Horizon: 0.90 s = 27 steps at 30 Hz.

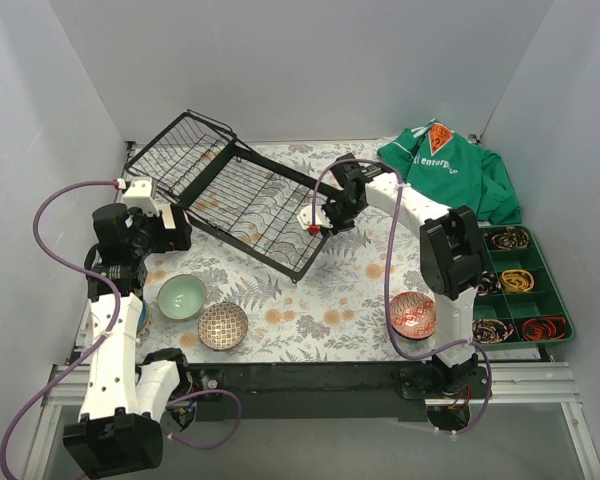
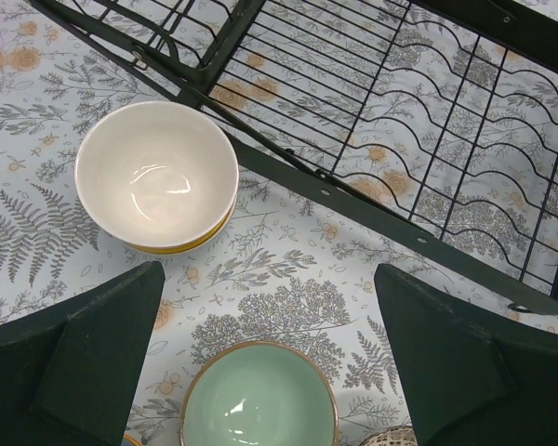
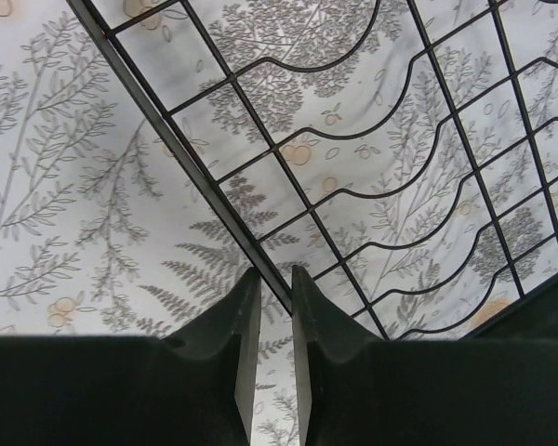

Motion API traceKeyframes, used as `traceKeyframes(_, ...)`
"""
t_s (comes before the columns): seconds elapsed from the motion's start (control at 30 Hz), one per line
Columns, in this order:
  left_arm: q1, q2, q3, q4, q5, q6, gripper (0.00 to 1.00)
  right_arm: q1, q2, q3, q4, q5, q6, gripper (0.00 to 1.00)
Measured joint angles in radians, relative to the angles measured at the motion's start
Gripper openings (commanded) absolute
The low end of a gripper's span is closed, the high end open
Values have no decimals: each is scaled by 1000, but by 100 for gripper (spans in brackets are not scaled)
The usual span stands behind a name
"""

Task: Load the bowls into the dish rack

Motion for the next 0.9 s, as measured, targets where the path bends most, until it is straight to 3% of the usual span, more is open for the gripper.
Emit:
traceKeyframes(0.37, 11, -14, 0, 12, 23, 3, 98, -19, -64, -88, 37, -40, 262, 9)
traceKeyframes(0.67, 11, 18, 0, 76, 51, 21, 98, -16, -246, -340, 145, -27, 400, 6)
traceKeyframes(0.73, 11, 31, 0, 88, 57, 22, 98, -16, -287, -388, 150, -16, 426, 8)
traceKeyframes(0.77, 11, 37, 0, 92, 60, 22, 98, -16, -307, -411, 153, -10, 438, 13)
traceKeyframes(0.8, 11, 45, 0, 95, 63, 21, 98, -16, -327, -433, 157, -6, 448, 23)
traceKeyframes(0.9, 11, 57, 0, 106, 69, 18, 98, -15, -382, -492, 159, 6, 463, 34)
